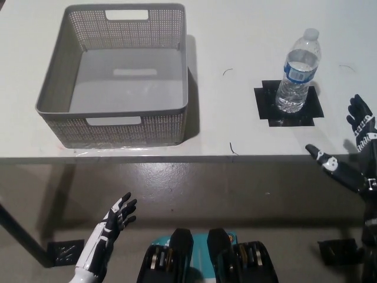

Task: Use the right hand to pick up a water botttle and place it into a container on the left side

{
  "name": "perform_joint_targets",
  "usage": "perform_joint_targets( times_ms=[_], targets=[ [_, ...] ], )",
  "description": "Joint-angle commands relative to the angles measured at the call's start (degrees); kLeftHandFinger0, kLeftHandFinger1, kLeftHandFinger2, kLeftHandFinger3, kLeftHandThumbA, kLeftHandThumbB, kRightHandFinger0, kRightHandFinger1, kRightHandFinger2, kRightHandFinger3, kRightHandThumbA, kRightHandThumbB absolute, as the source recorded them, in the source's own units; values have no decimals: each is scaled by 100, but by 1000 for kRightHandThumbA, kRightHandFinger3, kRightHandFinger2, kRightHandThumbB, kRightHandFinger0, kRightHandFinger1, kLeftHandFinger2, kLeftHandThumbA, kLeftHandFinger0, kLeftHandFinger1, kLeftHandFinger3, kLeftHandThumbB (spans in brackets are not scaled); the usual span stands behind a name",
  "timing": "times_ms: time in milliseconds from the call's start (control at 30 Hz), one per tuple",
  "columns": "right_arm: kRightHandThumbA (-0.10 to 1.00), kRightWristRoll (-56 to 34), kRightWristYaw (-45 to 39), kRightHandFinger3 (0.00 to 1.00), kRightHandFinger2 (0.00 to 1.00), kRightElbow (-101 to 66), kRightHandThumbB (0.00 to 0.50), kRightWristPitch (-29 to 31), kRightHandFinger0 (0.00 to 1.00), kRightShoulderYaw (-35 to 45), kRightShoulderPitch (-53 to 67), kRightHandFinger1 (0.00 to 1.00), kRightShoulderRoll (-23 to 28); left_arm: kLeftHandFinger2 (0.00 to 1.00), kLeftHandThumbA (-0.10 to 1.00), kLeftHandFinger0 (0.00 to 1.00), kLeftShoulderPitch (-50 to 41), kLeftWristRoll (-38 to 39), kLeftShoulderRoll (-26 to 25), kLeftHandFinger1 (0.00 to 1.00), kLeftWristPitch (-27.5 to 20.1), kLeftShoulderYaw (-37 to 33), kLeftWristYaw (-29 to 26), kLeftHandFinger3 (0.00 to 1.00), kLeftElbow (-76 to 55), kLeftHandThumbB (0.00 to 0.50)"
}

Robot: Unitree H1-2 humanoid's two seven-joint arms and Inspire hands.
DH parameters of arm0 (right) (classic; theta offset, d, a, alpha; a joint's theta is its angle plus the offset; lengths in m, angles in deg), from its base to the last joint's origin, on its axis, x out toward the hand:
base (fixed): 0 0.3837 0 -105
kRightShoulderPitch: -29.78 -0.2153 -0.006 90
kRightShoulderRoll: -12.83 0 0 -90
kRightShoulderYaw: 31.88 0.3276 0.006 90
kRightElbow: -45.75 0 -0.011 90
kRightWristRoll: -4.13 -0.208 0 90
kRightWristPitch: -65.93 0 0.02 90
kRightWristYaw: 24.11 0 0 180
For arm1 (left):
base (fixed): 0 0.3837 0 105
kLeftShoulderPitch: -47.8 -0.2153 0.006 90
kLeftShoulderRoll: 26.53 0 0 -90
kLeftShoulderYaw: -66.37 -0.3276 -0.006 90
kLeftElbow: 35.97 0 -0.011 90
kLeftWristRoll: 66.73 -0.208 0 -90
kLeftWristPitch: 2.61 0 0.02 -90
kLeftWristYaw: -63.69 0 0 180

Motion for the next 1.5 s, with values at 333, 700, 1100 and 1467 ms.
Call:
perform_joint_targets(
  times_ms=[333,700,1100,1467],
  targets=[
    [1000,-63,318,1000,1000,1816,500,-591,1000,158,-1349,1000,307,1000,1000,1000,39,107,0,1000,-299,20,63,1000,-56,170],
    [1000,-55,266,1000,1000,2768,497,-449,1000,24,-2031,1000,302,1000,1000,1000,64,142,-12,1000,-312,6,97,1000,-22,209],
    [1000,140,384,1000,1000,3771,500,-534,1000,-219,-2867,1000,327,1000,1000,1000,106,163,-24,1000,-290,4,128,1000,-44,225],
    [1000,-133,216,1000,1000,6093,491,-349,1000,-175,-4578,1000,406,1000,1000,1000,93,205,9,1000,-337,-23,183,1000,-4,268]
  ],
)
